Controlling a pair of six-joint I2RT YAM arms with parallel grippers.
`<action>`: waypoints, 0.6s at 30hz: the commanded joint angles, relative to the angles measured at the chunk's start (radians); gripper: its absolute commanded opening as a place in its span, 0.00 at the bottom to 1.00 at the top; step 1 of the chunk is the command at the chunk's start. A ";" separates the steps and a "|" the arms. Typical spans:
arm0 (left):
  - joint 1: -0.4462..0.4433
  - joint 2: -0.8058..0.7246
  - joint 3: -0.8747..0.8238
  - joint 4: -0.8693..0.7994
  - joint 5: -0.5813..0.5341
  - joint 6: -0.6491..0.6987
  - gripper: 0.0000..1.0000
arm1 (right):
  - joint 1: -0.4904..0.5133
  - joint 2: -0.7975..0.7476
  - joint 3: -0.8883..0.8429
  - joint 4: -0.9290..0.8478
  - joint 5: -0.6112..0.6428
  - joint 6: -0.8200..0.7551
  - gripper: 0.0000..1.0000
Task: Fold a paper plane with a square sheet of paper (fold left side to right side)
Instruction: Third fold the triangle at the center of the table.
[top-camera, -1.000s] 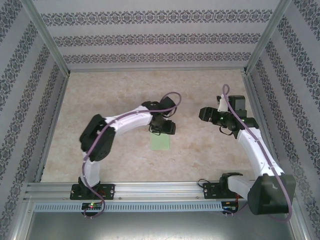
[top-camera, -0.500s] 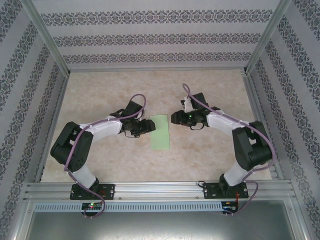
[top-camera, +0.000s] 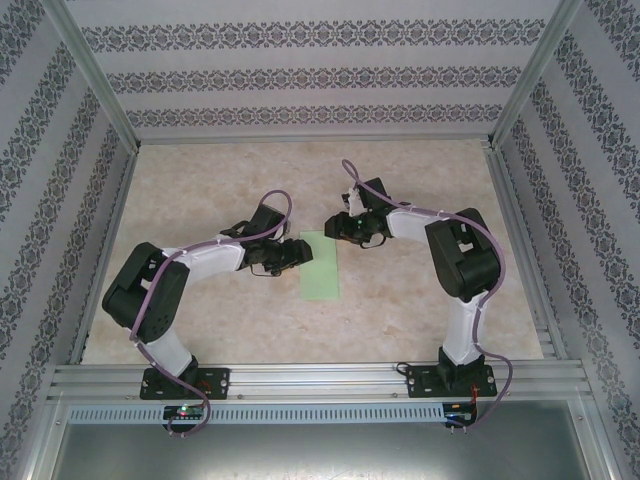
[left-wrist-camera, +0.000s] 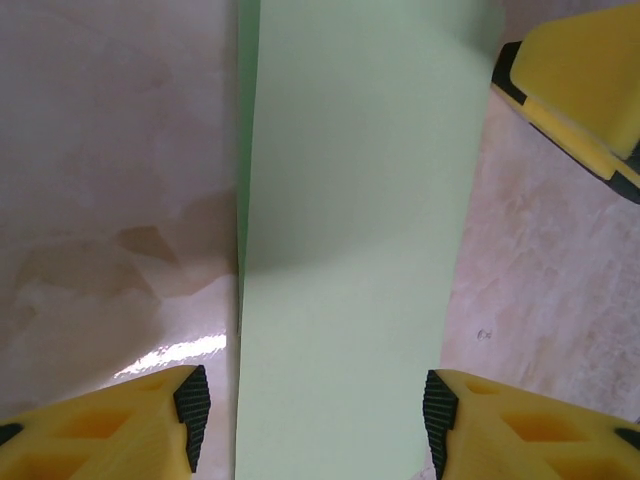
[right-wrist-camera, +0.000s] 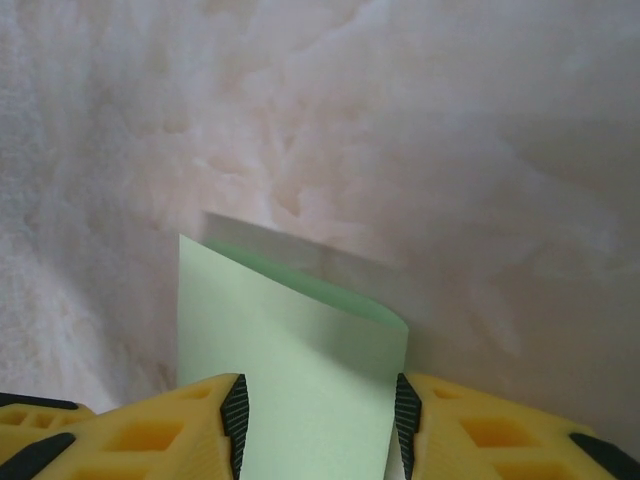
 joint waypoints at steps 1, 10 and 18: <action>0.004 0.013 0.006 0.007 0.011 -0.002 0.61 | 0.014 0.020 0.032 -0.019 0.006 -0.013 0.45; 0.002 0.015 0.002 -0.015 0.010 0.000 0.60 | -0.002 -0.039 0.031 -0.065 0.039 -0.052 0.44; 0.002 0.012 0.005 -0.032 -0.009 0.007 0.61 | 0.004 -0.138 0.022 -0.097 0.021 -0.078 0.45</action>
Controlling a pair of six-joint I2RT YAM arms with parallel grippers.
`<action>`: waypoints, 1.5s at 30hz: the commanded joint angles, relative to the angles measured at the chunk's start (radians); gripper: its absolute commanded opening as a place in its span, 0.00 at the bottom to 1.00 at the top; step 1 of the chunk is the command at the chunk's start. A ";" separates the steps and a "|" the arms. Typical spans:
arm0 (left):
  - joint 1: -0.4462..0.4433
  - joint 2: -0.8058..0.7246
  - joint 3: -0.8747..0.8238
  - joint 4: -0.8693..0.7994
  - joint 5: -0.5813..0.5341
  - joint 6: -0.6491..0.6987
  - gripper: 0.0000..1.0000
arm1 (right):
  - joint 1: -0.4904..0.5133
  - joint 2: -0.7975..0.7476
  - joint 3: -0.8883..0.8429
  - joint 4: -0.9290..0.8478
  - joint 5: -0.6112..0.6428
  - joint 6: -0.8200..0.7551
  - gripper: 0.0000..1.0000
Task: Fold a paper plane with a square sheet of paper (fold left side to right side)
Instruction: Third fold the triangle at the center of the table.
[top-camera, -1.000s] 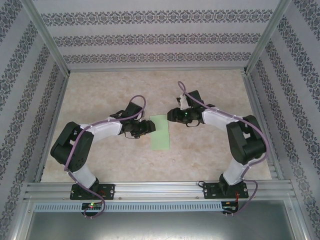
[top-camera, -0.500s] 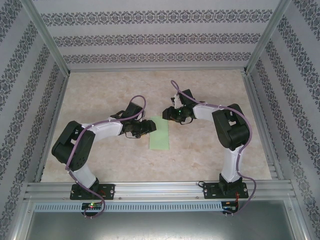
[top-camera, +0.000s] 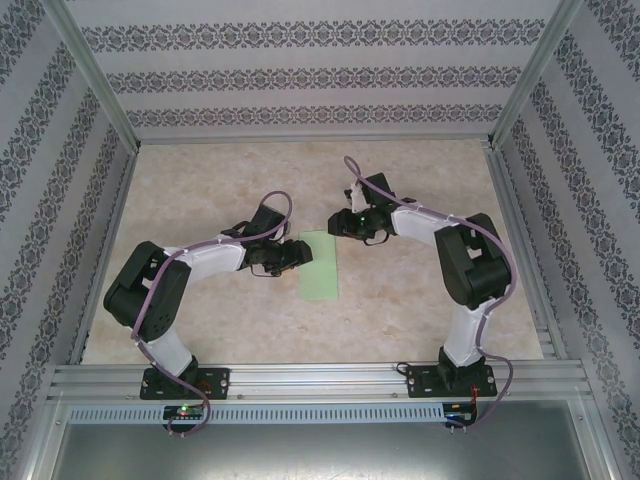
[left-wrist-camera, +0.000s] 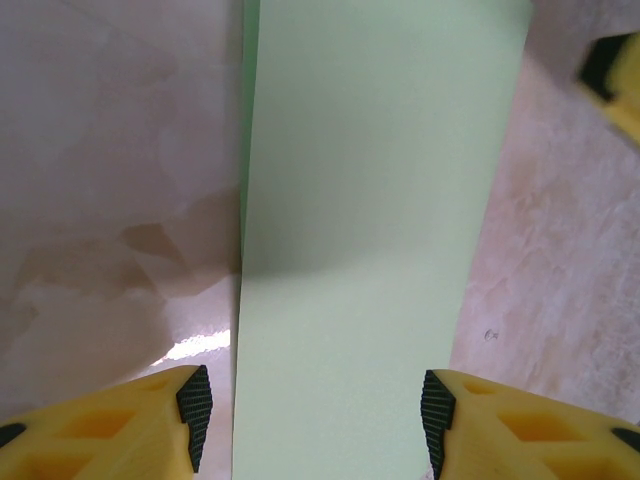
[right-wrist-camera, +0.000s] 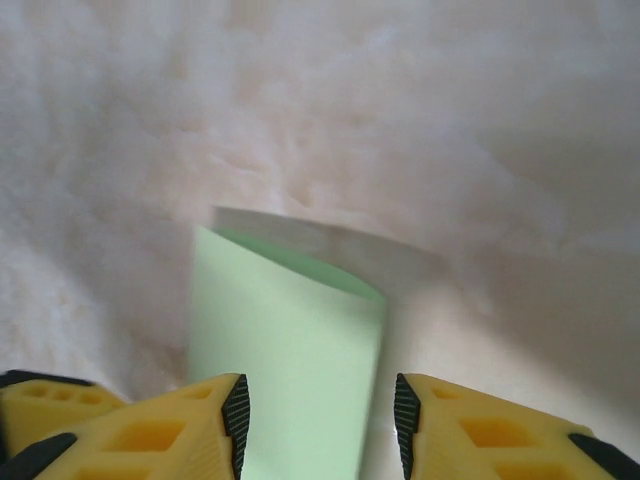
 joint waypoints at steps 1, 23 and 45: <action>0.002 0.008 0.007 -0.032 -0.010 0.009 0.60 | 0.011 -0.038 0.013 -0.010 -0.034 -0.018 0.45; -0.024 0.015 -0.009 -0.016 0.020 -0.015 0.61 | 0.035 0.111 0.062 -0.035 -0.006 -0.046 0.44; -0.052 0.042 0.006 -0.004 0.039 -0.028 0.40 | 0.033 0.133 0.069 -0.050 0.007 -0.065 0.44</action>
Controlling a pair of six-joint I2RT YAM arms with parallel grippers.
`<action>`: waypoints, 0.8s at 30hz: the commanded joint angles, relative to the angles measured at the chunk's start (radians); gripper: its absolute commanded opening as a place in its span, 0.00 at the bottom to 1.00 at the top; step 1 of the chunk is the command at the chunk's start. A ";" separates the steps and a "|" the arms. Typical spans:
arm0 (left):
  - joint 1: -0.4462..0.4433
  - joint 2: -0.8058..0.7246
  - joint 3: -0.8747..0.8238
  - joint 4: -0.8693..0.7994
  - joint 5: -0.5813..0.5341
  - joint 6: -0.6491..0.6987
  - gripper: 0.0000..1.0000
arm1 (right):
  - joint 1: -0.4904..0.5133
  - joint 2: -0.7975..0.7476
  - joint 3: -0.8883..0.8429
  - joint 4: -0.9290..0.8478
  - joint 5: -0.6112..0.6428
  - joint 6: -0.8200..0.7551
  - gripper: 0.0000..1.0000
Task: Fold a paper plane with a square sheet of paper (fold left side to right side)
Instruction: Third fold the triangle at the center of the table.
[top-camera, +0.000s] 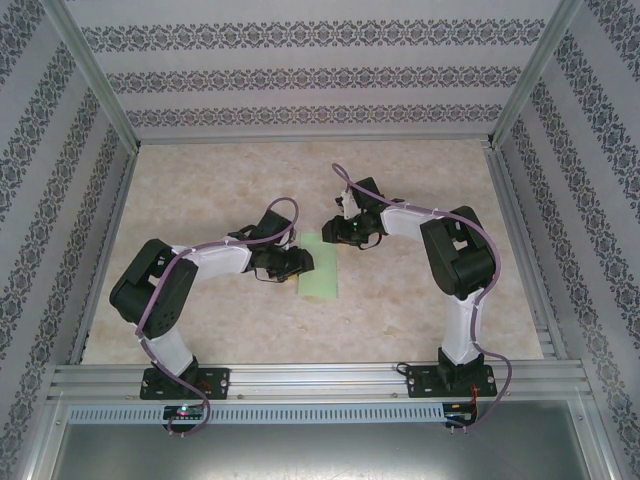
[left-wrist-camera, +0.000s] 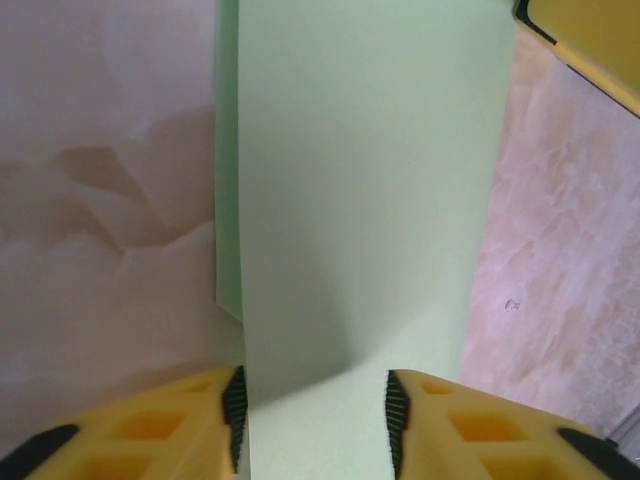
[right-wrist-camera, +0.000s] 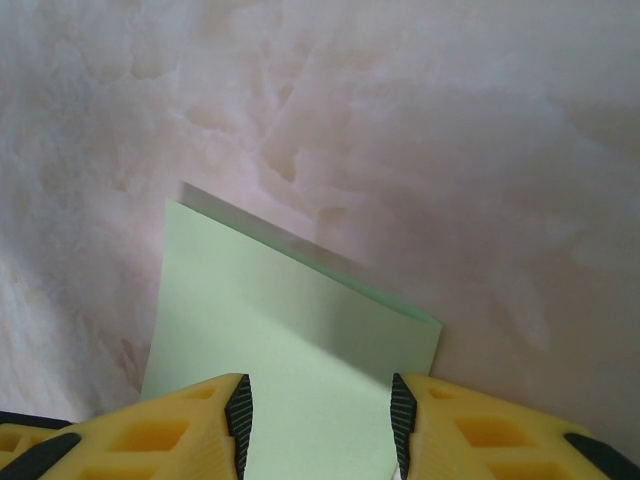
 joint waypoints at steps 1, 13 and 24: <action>-0.012 0.007 0.006 0.008 0.011 -0.006 0.37 | 0.005 0.000 0.014 -0.012 0.027 -0.026 0.44; -0.020 -0.021 -0.010 0.010 -0.007 -0.042 0.11 | -0.025 -0.319 -0.219 0.109 0.121 -0.084 0.56; -0.022 -0.021 0.000 0.034 0.023 -0.081 0.05 | 0.256 -0.745 -0.637 0.220 0.386 -0.202 0.66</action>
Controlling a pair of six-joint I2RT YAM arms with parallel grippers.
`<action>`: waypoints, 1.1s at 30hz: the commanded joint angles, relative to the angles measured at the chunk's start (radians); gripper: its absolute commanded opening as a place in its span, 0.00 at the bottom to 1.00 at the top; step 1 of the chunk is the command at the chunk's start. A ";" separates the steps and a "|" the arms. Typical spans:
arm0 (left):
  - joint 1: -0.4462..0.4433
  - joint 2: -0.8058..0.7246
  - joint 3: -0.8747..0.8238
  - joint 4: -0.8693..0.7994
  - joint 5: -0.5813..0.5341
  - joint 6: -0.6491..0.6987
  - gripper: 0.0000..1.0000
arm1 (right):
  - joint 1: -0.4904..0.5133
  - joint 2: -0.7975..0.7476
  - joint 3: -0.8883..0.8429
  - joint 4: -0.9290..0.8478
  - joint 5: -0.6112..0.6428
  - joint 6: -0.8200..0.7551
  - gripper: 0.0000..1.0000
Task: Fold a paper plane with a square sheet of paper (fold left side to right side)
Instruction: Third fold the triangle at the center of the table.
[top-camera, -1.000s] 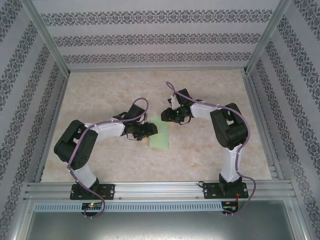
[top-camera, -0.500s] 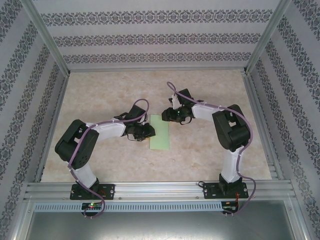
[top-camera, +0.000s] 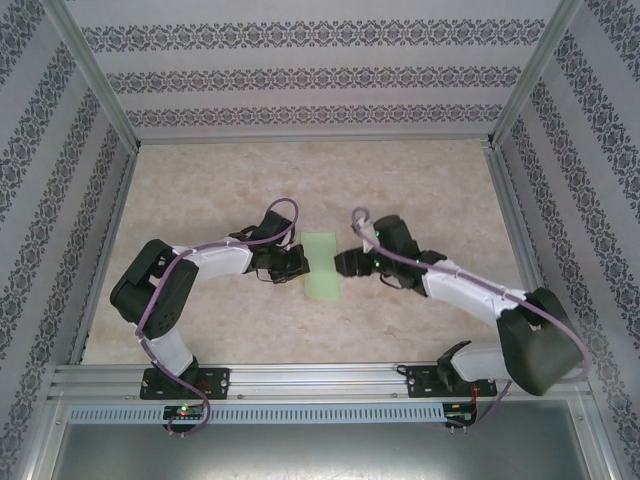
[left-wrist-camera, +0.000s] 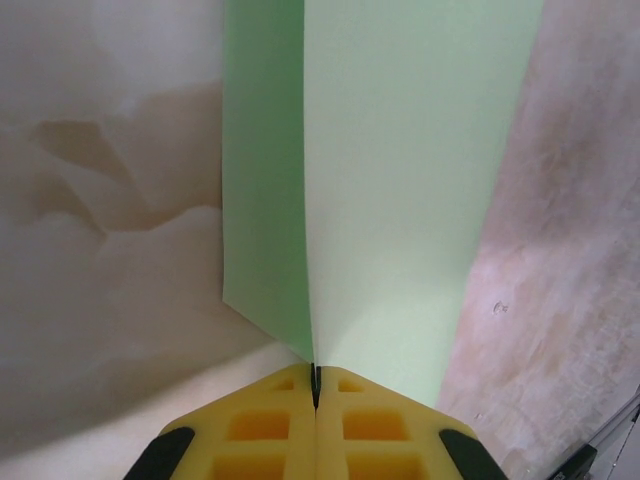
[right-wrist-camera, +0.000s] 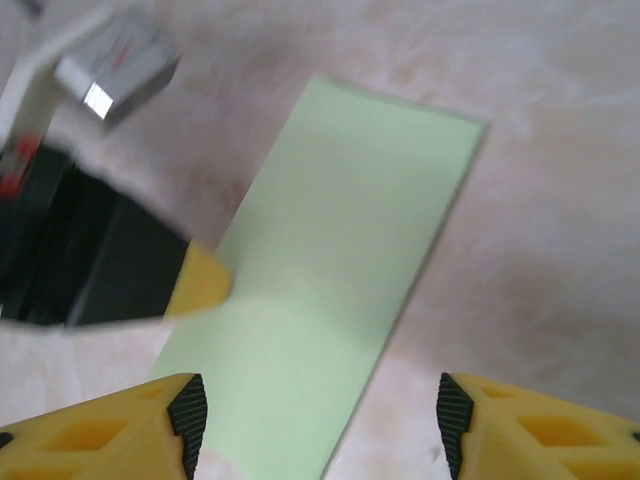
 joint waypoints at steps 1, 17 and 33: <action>-0.010 -0.018 0.001 0.028 0.025 -0.024 0.05 | 0.132 -0.056 -0.071 0.030 0.181 -0.103 0.67; -0.010 -0.032 0.001 0.022 0.036 -0.030 0.04 | 0.474 0.206 0.042 0.059 0.492 -0.373 0.79; -0.009 -0.039 0.002 0.008 0.031 -0.021 0.04 | 0.481 0.303 0.126 0.065 0.482 -0.387 0.40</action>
